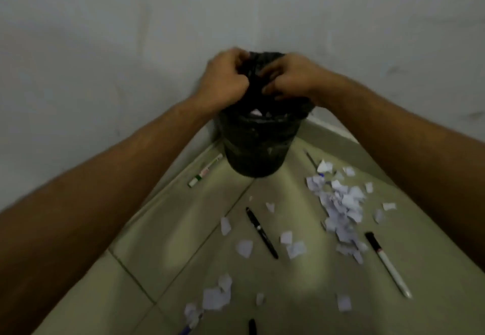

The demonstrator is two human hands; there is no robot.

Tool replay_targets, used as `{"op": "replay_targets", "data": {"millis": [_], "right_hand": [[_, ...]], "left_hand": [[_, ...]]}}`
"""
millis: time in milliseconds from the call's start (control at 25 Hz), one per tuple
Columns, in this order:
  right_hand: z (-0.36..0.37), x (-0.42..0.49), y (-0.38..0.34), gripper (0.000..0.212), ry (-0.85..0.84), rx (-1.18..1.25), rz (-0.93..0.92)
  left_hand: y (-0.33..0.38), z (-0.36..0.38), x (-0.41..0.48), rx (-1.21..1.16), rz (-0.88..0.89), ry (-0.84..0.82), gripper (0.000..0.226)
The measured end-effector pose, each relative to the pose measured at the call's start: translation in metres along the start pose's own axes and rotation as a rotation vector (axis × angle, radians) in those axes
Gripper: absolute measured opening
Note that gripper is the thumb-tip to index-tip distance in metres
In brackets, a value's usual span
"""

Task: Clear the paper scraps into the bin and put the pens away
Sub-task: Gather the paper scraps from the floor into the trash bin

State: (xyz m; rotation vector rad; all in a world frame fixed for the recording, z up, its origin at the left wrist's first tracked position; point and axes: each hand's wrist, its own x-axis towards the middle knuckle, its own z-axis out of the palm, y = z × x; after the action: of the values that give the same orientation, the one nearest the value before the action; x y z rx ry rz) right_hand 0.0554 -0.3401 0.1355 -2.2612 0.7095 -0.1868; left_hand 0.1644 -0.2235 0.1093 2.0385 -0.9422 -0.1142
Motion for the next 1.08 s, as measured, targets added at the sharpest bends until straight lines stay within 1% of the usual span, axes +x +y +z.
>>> {"op": "replay_targets", "data": {"millis": [40, 80, 120, 160, 200, 240, 280, 320, 360, 400, 440, 480, 520, 600, 720, 800, 880, 960, 1000, 1040, 1080], "right_hand": [[-0.003, -0.015, 0.009, 0.030, 0.109, 0.003, -0.080], [-0.004, -0.033, 0.022, 0.025, 0.217, 0.027, -0.158], [-0.002, -0.055, 0.045, 0.021, 0.302, 0.036, -0.194], [0.002, -0.077, 0.072, 0.020, 0.347, 0.019, -0.165], [0.006, -0.099, 0.102, 0.023, 0.362, -0.025, -0.084], [0.010, -0.117, 0.136, 0.025, 0.343, -0.085, 0.015], [0.015, -0.131, 0.171, 0.024, 0.282, -0.145, 0.123], [0.021, -0.140, 0.203, 0.024, 0.176, -0.193, 0.232], [0.028, -0.146, 0.230, 0.034, 0.062, -0.244, 0.327], [0.036, -0.149, 0.250, 0.049, -0.039, -0.292, 0.388], [0.044, -0.150, 0.263, 0.063, -0.107, -0.341, 0.407], [0.053, -0.149, 0.270, 0.073, -0.153, -0.392, 0.391], [0.063, -0.147, 0.273, 0.076, -0.185, -0.448, 0.363], [0.082, -0.147, 0.274, 0.066, -0.189, -0.521, 0.286], [0.111, -0.162, 0.268, 0.048, -0.191, -0.458, 0.210], [0.121, -0.177, 0.262, 0.045, -0.240, -0.397, 0.146], [0.116, -0.174, 0.258, 0.052, -0.225, -0.344, 0.112], [0.104, -0.150, 0.252, 0.059, -0.106, -0.384, 0.118], [0.099, -0.134, 0.252, 0.061, -0.078, -0.425, 0.115], [0.096, -0.121, 0.249, 0.064, -0.101, -0.475, 0.114], [0.097, -0.111, 0.246, 0.065, -0.162, -0.524, 0.104]], "left_hand": [[-0.004, -0.004, -0.022, -0.083, 0.067, 0.102, 0.048], [-0.012, -0.008, -0.048, -0.128, 0.136, 0.171, 0.050], [-0.024, -0.007, -0.078, -0.133, 0.188, 0.185, 0.048], [-0.040, -0.005, -0.108, -0.106, 0.218, 0.161, 0.043], [-0.057, 0.000, -0.137, -0.063, 0.227, 0.114, 0.039], [-0.073, 0.008, -0.163, -0.032, 0.201, 0.049, 0.038], [-0.087, 0.019, -0.183, -0.021, 0.139, -0.032, 0.040], [-0.097, 0.028, -0.198, -0.018, 0.061, -0.119, 0.041], [-0.104, 0.038, -0.207, 0.001, 0.003, -0.197, 0.040], [-0.110, 0.047, -0.211, 0.039, -0.027, -0.262, 0.039], [-0.114, 0.053, -0.212, 0.079, -0.038, -0.310, 0.037], [-0.117, 0.056, -0.211, 0.097, -0.041, -0.339, 0.036], [-0.119, 0.059, -0.209, 0.102, -0.043, -0.350, 0.035], [-0.120, 0.066, -0.205, 0.109, -0.049, -0.352, 0.035], [-0.123, 0.074, -0.205, 0.130, -0.055, -0.382, 0.034], [-0.126, 0.076, -0.207, 0.157, -0.047, -0.414, 0.035], [-0.135, 0.073, -0.207, 0.179, -0.058, -0.429, 0.038], [-0.144, 0.068, -0.207, 0.200, -0.091, -0.409, 0.040], [-0.150, 0.066, -0.208, 0.206, -0.099, -0.401, 0.041], [-0.154, 0.065, -0.209, 0.214, -0.102, -0.398, 0.043], [-0.158, 0.063, -0.210, 0.227, -0.108, -0.405, 0.044]]}}
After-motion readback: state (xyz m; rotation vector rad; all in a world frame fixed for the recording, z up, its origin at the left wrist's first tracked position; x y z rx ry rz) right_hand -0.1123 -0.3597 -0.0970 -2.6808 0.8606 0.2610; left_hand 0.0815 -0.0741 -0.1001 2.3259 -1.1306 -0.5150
